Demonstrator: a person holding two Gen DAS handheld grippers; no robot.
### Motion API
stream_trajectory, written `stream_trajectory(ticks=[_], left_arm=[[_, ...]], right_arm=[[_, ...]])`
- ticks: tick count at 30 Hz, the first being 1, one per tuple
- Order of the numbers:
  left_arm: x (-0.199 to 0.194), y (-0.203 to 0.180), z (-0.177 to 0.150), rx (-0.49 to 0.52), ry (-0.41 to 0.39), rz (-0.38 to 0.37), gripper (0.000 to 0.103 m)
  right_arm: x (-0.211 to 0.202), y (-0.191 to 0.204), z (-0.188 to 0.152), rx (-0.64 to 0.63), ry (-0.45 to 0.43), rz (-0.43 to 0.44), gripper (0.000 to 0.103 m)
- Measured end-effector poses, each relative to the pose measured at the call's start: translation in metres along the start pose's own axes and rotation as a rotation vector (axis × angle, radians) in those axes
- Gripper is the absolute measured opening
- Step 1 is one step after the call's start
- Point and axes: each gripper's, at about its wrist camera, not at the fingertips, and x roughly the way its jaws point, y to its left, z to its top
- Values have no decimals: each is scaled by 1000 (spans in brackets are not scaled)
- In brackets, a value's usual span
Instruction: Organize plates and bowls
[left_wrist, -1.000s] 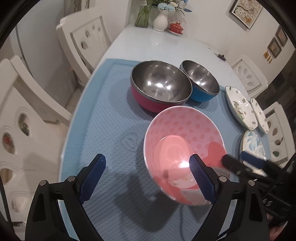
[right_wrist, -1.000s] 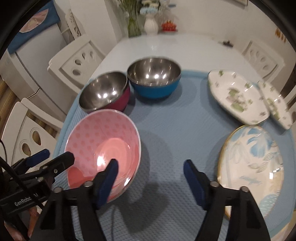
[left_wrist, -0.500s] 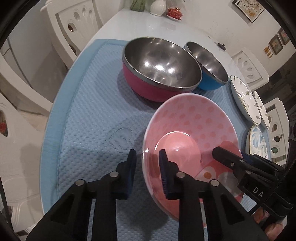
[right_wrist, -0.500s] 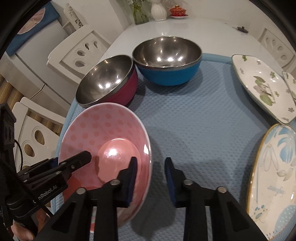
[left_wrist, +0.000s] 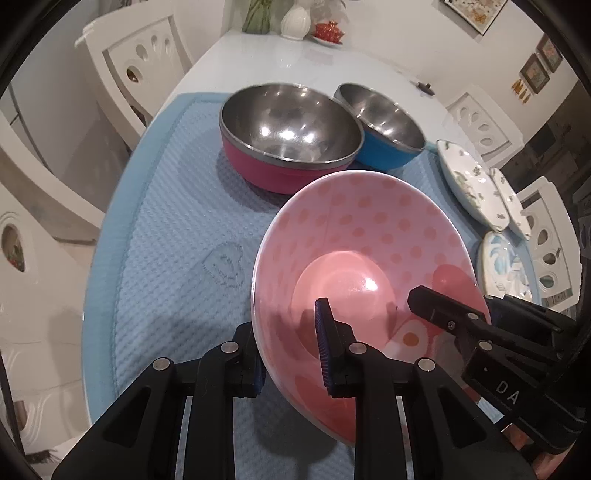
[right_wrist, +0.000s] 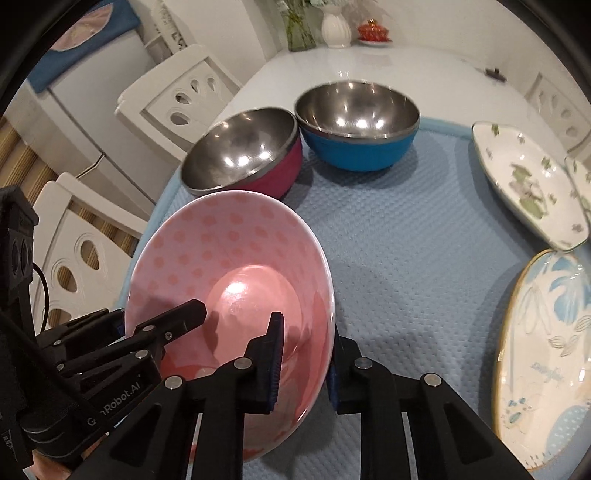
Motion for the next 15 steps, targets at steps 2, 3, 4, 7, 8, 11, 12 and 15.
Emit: stream_trajectory(ticks=[2, 3, 4, 7, 8, 11, 12, 15], left_arm=[[-10, -2, -3, 4, -9, -9, 19], [-16, -3, -5, 4, -14, -10, 19], [-23, -4, -8, 6, -22, -10, 19], [-43, -7, -17, 6, -46, -14, 19], [-47, -8, -19, 7, -51, -15, 20], [-61, -10, -32, 10, -59, -17, 20], [-64, -10, -37, 11, -60, -18, 20], [-65, -9, -51, 8, -45, -11, 19]], right_arm=[[-9, 3, -1, -3, -12, 5, 19], [-15, 5, -3, -2, -15, 8, 19], [-22, 8, -5, -1, -19, 9, 19], [-42, 16, -14, -6, -33, 12, 19], [-46, 18, -17, -6, -33, 13, 19], [-58, 25, -29, -2, -21, 15, 19], [-61, 26, -36, 4, -13, 20, 19], [-64, 30, -54, 13, 8, 31, 19]])
